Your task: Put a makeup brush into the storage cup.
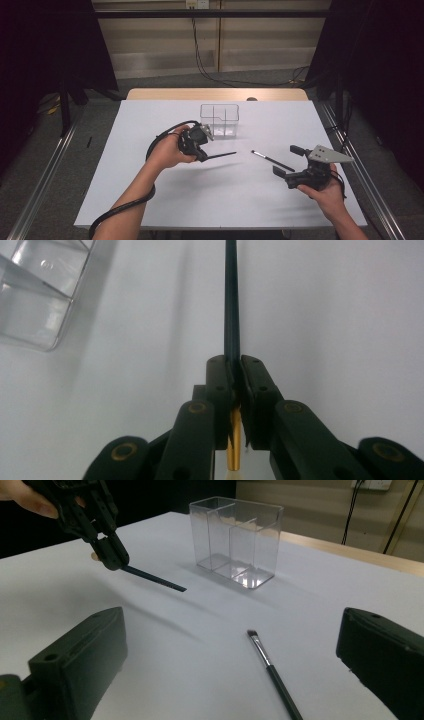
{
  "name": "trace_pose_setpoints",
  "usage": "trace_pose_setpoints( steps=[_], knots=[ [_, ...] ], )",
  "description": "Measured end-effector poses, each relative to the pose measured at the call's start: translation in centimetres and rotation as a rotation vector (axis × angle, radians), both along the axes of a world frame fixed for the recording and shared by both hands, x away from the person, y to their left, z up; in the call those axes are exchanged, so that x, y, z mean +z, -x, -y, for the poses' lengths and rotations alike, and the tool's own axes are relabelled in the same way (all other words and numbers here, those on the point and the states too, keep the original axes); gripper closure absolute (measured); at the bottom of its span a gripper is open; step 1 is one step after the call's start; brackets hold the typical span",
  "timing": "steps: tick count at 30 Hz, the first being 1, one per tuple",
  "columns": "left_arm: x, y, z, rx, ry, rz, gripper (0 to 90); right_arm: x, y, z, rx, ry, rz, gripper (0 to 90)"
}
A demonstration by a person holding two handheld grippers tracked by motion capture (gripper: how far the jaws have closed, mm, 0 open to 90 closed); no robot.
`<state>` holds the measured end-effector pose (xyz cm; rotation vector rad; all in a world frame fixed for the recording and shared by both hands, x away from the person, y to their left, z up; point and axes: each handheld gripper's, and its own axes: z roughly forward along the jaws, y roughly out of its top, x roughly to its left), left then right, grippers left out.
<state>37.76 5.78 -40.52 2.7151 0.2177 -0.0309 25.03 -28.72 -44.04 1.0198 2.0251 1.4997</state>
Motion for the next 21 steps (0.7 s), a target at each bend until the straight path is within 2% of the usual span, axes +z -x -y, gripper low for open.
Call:
trace_pose_setpoints(
  steps=[1, 2, 9, 11, 13, 15, 17, 18, 21],
  knots=[
    [-0.1, 0.3, 0.1, 0.015, 0.014, -0.007, 83.7, -0.1, -0.2, -0.2, 0.006, 0.007, -0.008, 0.2],
    [0.0, 0.3, 0.2, -0.009, 0.003, 0.007, 83.7, -0.1, -0.3, -0.5, 0.018, 0.014, -0.017, 0.2],
    [0.0, 1.0, 0.7, -0.016, 0.025, -0.002, 83.7, 0.1, -1.2, -1.9, 0.073, 0.049, -0.045, 0.4],
    [0.0, 1.1, 0.8, -0.033, 0.023, -0.006, 83.7, 0.3, -1.8, -2.3, 0.098, 0.058, -0.075, 0.5],
    [0.0, 1.1, 0.9, -0.043, 0.022, -0.004, 83.7, 0.4, -2.0, -2.5, 0.107, 0.066, -0.083, 0.6],
    [0.0, 1.3, 1.1, -0.056, 0.022, -0.006, 83.7, 0.7, -2.6, -3.0, 0.138, 0.082, -0.118, 1.1],
    [0.0, 1.3, 1.1, -0.059, 0.022, 0.001, 83.7, 0.8, -2.8, -3.1, 0.147, 0.094, -0.124, 1.5],
    [0.0, 1.4, 1.3, -0.069, 0.023, -0.007, 83.7, 0.9, -3.1, -3.6, 0.165, 0.121, -0.147, 1.2],
    [0.0, 1.4, 1.6, -0.077, 0.021, -0.005, 83.7, 1.0, -3.7, -4.2, 0.191, 0.19, -0.171, 2.8]
  ],
)
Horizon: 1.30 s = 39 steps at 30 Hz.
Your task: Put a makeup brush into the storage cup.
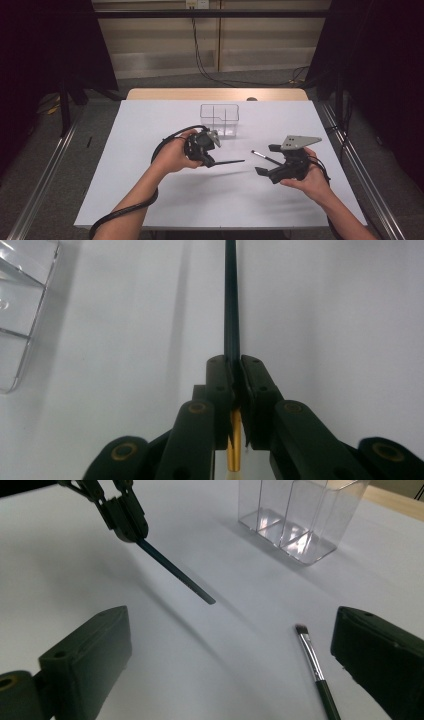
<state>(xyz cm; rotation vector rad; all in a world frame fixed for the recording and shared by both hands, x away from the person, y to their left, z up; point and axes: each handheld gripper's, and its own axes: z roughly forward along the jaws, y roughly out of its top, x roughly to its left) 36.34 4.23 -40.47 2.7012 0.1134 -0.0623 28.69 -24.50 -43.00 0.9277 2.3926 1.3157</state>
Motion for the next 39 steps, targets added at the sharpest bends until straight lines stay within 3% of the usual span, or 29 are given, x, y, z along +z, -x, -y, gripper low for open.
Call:
trace_pose_setpoints(
  steps=[12, 21, 26, 33, 36, 37, 39],
  knots=[
    [-0.1, 0.5, 1.0, -0.027, 0.003, -0.002, 83.7, 0.7, -1.1, -1.8, 0.1, 0.105, -0.046, 11.2],
    [0.2, 0.7, 1.5, -0.051, 0.013, -0.004, 83.7, 0.8, -1.8, -3.9, 0.24, 0.254, -0.056, 29.5],
    [0.3, 0.9, 1.8, -0.068, 0.017, -0.005, 83.7, 0.8, -2.2, -4.8, 0.307, 0.312, -0.062, 40.0],
    [0.6, 1.1, 2.2, -0.085, 0.02, -0.007, 83.7, 0.5, -2.6, -5.6, 0.361, 0.35, -0.11, 50.2],
    [0.8, 1.0, 2.4, -0.099, 0.022, -0.001, 83.6, 0.5, -2.7, -5.7, 0.363, 0.351, -0.1, 49.8],
    [0.8, 1.1, 2.5, -0.09, 0.027, -0.004, 83.7, 0.6, -2.7, -5.9, 0.368, 0.348, -0.113, 55.0],
    [0.9, 1.0, 2.5, -0.108, 0.021, 0.006, 83.6, 0.6, -2.8, -6.0, 0.375, 0.349, -0.108, 55.7]
  ],
)
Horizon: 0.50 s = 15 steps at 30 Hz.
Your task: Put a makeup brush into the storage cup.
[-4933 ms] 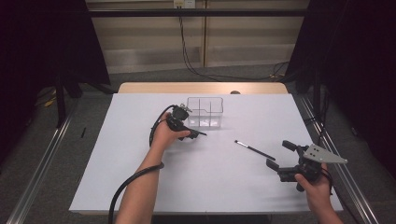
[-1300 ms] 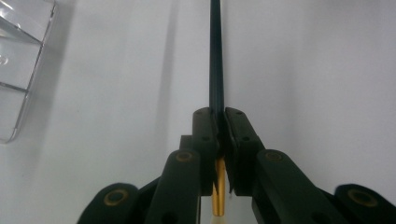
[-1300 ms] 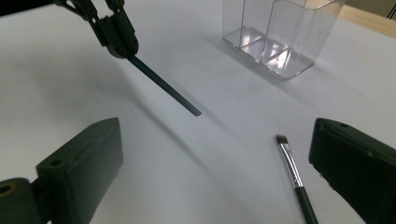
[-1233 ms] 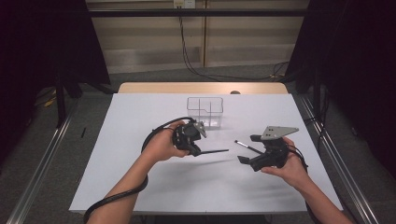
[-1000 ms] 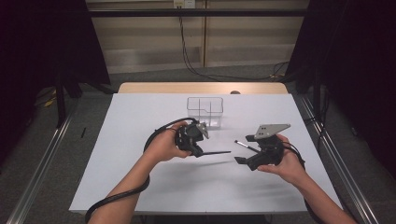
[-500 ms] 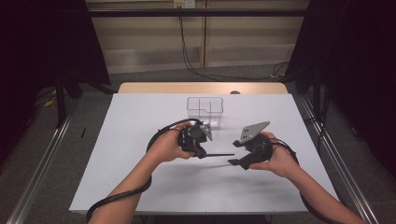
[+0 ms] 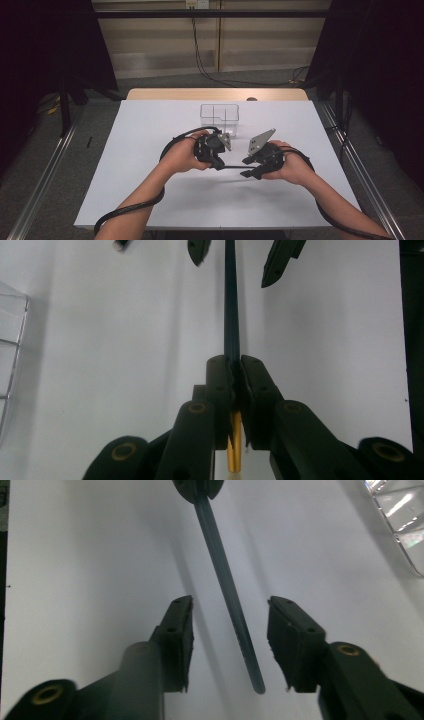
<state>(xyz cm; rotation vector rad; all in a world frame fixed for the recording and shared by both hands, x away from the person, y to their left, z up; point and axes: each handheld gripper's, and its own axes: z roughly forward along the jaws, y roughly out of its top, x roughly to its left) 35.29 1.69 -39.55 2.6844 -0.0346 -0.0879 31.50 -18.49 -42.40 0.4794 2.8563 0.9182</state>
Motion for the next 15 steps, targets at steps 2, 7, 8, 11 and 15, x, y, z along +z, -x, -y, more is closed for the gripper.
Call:
trace_pose_setpoints(
  steps=[2, 7, 8, 11, 15],
  knots=[
    [0.0, 0.1, 0.1, -0.001, 0.001, -0.002, 83.7, 0.0, -0.1, -0.1, 0.005, 0.01, -0.005, 59.9],
    [0.0, 0.2, 0.1, -0.012, -0.013, 0.004, 83.6, -0.2, -0.3, -0.6, 0.019, 0.04, -0.017, 66.6],
    [-0.1, 0.2, 0.1, -0.004, -0.01, 0.001, 83.7, -0.1, -0.4, -0.7, 0.024, 0.039, -0.013, 67.6],
    [-0.3, 0.2, -0.1, -0.008, -0.01, -0.002, 83.6, 0.0, -0.5, -1.1, 0.039, 0.032, -0.021, 69.1],
    [-0.4, 0.3, -0.1, -0.011, -0.004, -0.012, 83.6, 0.0, -0.5, -1.5, 0.055, 0.031, -0.03, 79.7]
  ],
)
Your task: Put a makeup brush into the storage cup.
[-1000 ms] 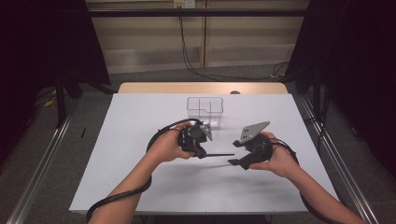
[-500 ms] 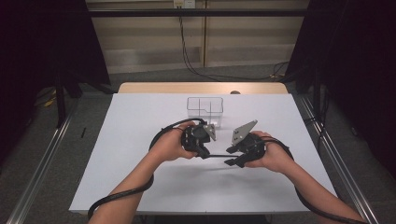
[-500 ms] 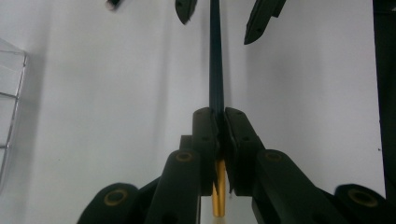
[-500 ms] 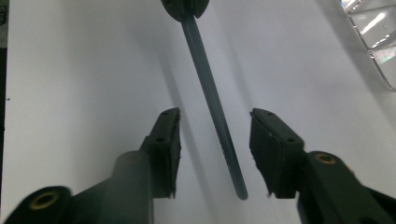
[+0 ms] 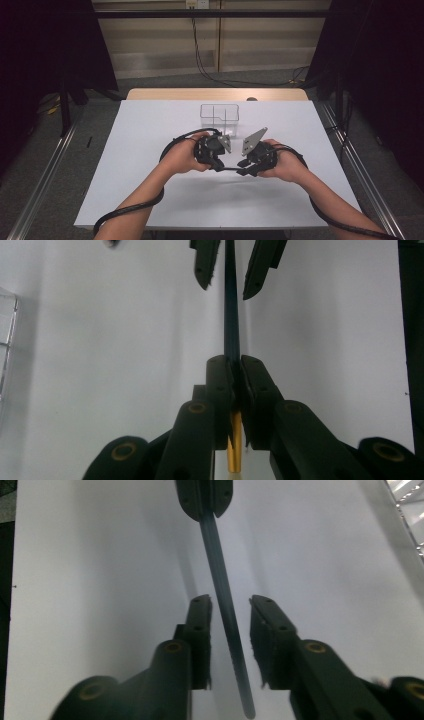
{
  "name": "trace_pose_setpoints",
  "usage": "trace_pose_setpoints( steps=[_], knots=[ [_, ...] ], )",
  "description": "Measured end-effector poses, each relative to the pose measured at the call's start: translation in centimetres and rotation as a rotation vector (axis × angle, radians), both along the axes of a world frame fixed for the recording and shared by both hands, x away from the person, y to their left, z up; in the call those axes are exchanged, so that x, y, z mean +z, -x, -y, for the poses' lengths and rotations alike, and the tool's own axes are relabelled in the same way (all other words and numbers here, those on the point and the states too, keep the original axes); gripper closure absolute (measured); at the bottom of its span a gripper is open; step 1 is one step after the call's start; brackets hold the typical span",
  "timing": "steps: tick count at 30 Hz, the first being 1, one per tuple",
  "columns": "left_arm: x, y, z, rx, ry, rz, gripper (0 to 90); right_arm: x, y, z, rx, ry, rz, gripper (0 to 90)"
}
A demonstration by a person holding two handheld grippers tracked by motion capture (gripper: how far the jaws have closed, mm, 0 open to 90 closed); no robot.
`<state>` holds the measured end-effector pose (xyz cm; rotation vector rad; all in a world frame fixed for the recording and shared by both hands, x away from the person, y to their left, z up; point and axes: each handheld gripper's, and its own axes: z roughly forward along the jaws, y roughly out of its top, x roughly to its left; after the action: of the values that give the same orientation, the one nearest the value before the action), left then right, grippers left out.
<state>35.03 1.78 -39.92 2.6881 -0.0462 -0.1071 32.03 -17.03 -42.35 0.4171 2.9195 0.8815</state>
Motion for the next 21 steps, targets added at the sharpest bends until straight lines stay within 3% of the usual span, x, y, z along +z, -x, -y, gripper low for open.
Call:
trace_pose_setpoints(
  steps=[3, 6, 14, 15, 21],
  knots=[
    [0.2, 0.0, -0.1, -0.01, 0.017, -0.009, 83.4, -0.2, 0.1, -0.1, 0.048, 0.012, -0.004, 84.0],
    [0.3, 0.0, -0.3, -0.004, 0.033, -0.027, 82.5, -0.5, 0.3, -0.1, 0.068, -0.006, -0.024, 85.6],
    [0.3, -0.3, -0.8, 0.02, 0.089, -0.052, 80.4, -0.4, 0.5, 0.3, 0.063, -0.033, -0.03, 86.1],
    [0.4, -0.4, -1.0, 0.026, 0.117, -0.051, 76.0, -0.4, 0.5, 0.4, 0.057, -0.032, -0.022, 86.1],
    [0.6, -0.7, -1.6, 0.063, 0.17, -0.046, 61.2, -0.4, 0.4, 0.9, 0.036, -0.048, -0.007, 86.1]
  ],
)
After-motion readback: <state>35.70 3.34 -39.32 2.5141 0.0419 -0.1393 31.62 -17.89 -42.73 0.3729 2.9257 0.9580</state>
